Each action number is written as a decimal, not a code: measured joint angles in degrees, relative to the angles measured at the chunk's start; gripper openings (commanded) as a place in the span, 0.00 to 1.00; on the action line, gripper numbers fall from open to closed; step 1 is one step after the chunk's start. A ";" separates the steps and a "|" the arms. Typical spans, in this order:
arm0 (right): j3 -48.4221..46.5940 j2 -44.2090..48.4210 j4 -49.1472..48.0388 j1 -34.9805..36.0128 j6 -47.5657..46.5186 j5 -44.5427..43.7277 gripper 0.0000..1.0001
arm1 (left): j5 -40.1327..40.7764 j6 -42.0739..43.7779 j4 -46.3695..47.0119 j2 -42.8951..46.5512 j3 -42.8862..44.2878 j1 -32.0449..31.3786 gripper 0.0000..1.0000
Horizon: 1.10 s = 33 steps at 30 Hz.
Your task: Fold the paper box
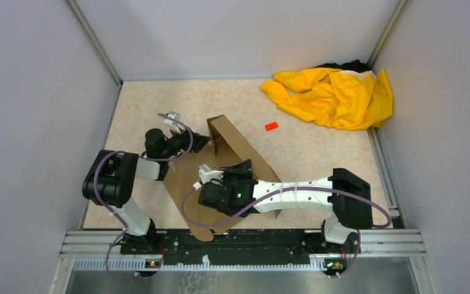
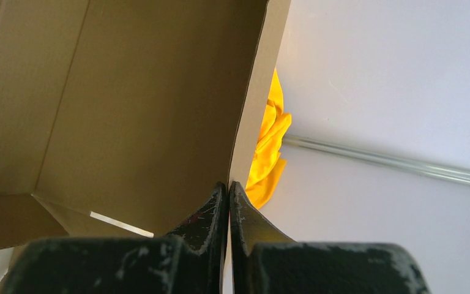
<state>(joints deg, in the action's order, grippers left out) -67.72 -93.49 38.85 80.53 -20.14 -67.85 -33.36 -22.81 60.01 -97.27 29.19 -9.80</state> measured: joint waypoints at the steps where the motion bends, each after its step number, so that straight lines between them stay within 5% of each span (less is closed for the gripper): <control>1: -0.24 0.00 0.22 0.00 0.00 0.07 0.00 | -0.52 -0.07 0.31 0.00 0.00 0.00 0.81; 17: -1.07 0.00 0.76 0.00 0.35 1.09 0.00 | -0.72 1.36 3.43 -1.33 0.02 -2.49 0.90; 33: -1.07 0.00 -1.07 0.00 -0.46 1.70 0.00 | 4.50 1.86 12.17 -5.29 0.33 -4.50 0.77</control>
<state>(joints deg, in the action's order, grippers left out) -68.79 -93.49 37.78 80.53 -20.60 -66.15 -28.86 -20.95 72.18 -102.56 29.52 -14.31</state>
